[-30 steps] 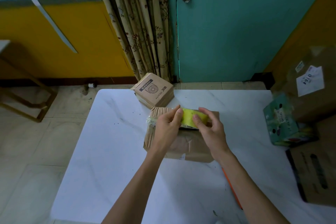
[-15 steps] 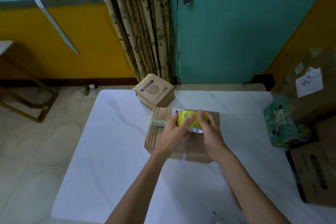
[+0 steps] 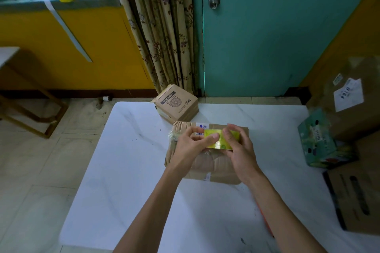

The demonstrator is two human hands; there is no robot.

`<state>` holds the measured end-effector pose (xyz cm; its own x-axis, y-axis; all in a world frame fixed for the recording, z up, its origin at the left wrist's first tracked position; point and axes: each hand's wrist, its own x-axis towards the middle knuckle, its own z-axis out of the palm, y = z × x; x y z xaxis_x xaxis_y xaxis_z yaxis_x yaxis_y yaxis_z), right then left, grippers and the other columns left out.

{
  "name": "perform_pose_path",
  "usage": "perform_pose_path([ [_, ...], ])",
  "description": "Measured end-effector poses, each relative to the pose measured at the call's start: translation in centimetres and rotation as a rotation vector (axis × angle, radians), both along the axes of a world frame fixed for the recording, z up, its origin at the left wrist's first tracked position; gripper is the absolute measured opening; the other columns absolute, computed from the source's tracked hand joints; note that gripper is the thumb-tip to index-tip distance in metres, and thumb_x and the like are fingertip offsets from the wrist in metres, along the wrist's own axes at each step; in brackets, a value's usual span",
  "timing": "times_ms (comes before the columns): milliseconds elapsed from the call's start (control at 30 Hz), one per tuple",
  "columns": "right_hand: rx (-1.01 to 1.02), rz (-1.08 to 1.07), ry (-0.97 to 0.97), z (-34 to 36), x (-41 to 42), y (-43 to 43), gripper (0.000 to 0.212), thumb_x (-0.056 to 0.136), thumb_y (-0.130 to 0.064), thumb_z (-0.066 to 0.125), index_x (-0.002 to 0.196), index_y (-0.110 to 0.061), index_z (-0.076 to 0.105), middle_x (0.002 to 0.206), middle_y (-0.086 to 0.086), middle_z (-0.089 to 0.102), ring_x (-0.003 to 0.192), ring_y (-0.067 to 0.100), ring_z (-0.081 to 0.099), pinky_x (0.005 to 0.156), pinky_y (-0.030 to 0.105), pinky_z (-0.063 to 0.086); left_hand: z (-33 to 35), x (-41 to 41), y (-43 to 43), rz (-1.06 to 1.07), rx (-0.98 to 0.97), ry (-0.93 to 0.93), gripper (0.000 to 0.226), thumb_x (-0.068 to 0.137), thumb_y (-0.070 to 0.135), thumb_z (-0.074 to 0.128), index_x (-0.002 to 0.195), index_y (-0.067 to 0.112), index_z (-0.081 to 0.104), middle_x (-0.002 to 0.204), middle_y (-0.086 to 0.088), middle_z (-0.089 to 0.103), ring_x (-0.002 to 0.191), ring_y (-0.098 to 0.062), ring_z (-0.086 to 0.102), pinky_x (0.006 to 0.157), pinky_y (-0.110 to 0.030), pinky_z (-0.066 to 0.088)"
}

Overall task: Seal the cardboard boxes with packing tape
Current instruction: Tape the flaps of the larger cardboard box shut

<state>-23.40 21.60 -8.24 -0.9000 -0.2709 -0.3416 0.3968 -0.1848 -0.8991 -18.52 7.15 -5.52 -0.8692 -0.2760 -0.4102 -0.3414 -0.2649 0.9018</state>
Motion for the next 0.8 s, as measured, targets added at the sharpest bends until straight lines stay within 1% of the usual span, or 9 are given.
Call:
perform_pose_path([
  [100, 0.071, -0.002, 0.037, -0.1, 0.1, 0.1, 0.069, 0.061, -0.065, 0.083, 0.116, -0.03, 0.061, 0.121, 0.005, 0.062, 0.107, 0.025, 0.067, 0.088, 0.049, 0.058, -0.3, 0.3, 0.0, -0.006, -0.047, 0.003, 0.062, 0.063, 0.035, 0.091, 0.112, 0.008, 0.064, 0.092, -0.012, 0.073, 0.089, -0.023, 0.075, 0.089, -0.041, 0.061],
  [167, 0.113, -0.018, 0.067, -0.2, 0.0, 0.2, 0.075, 0.055, -0.071, 0.083, 0.114, -0.032, 0.062, 0.121, 0.003, 0.061, 0.109, 0.024, 0.066, 0.088, 0.05, 0.058, -0.4, 0.5, 0.1, 0.005, -0.074, 0.008, 0.059, 0.065, 0.036, 0.091, 0.111, 0.008, 0.067, 0.096, -0.018, 0.074, 0.09, -0.025, 0.075, 0.086, -0.036, 0.061],
  [267, 0.123, -0.016, 0.076, -0.3, -0.1, 0.4, 0.075, 0.055, -0.073, 0.081, 0.115, -0.033, 0.062, 0.121, 0.003, 0.061, 0.11, 0.024, 0.065, 0.089, 0.051, 0.057, -0.3, 0.7, 0.7, 0.052, -0.122, 0.0, 0.03, 0.084, 0.034, 0.081, 0.105, 0.014, 0.073, 0.093, -0.007, 0.077, 0.086, -0.014, 0.074, 0.077, -0.021, 0.059],
  [333, 0.102, -0.014, 0.075, -0.1, -0.1, 0.4, 0.077, 0.055, -0.074, 0.081, 0.116, -0.032, 0.062, 0.122, 0.005, 0.06, 0.108, 0.023, 0.066, 0.089, 0.05, 0.058, -0.5, 0.8, 0.9, 0.053, -0.051, -0.012, 0.017, 0.096, 0.034, 0.068, 0.099, 0.019, 0.077, 0.098, -0.005, 0.078, 0.095, -0.017, 0.074, 0.085, -0.025, 0.059],
  [400, 0.109, -0.005, 0.082, 0.1, -0.2, 0.5, 0.074, 0.058, -0.072, 0.08, 0.117, -0.031, 0.062, 0.121, 0.005, 0.06, 0.106, 0.021, 0.067, 0.088, 0.049, 0.058, -0.7, 1.1, 1.0, 0.065, 0.075, -0.03, 0.022, 0.101, 0.027, 0.061, 0.1, 0.013, 0.079, 0.104, -0.011, 0.077, 0.104, -0.024, 0.073, 0.094, -0.034, 0.058],
  [500, 0.08, 0.012, 0.09, 0.2, -0.3, 0.8, 0.067, 0.068, -0.061, 0.079, 0.122, -0.026, 0.06, 0.122, 0.007, 0.06, 0.104, 0.021, 0.069, 0.089, 0.05, 0.058, -1.7, 1.4, 0.5, 0.107, 0.078, -0.045, 0.017, 0.099, 0.014, 0.064, 0.1, 0.007, 0.08, 0.104, -0.014, 0.077, 0.105, -0.028, 0.073, 0.099, -0.042, 0.055],
  [633, 0.019, 0.025, 0.056, 0.6, -0.2, 0.8, 0.063, 0.074, -0.048, 0.073, 0.126, -0.018, 0.057, 0.121, 0.009, 0.06, 0.101, 0.018, 0.071, 0.087, 0.045, 0.059, -2.2, 1.6, 0.3, 0.143, 0.056, -0.061, 0.016, 0.093, 0.001, 0.067, 0.104, 0.002, 0.079, 0.105, -0.013, 0.077, 0.104, -0.029, 0.073, 0.098, -0.043, 0.056],
  [733, -0.02, 0.041, 0.038, 0.9, -0.1, 0.8, 0.062, 0.075, -0.044, 0.071, 0.126, -0.013, 0.056, 0.119, 0.009, 0.061, 0.101, 0.018, 0.071, 0.085, 0.043, 0.059, -2.3, 1.6, 0.0, 0.18, 0.135, -0.092, 0.02, 0.088, -0.008, 0.069, 0.106, -0.004, 0.076, 0.106, -0.018, 0.076, 0.104, -0.032, 0.073, 0.092, -0.039, 0.06],
  [800, -0.032, 0.052, 0.029, 1.0, -0.1, 0.7, 0.061, 0.075, -0.042, 0.072, 0.125, -0.011, 0.056, 0.118, 0.01, 0.062, 0.1, 0.019, 0.071, 0.085, 0.044, 0.059, -2.6, 1.6, -0.3, 0.19, 0.182, -0.128, 0.023, 0.084, -0.009, 0.072, 0.107, -0.005, 0.076, 0.109, -0.02, 0.075, 0.105, -0.033, 0.072, 0.094, -0.04, 0.059],
])
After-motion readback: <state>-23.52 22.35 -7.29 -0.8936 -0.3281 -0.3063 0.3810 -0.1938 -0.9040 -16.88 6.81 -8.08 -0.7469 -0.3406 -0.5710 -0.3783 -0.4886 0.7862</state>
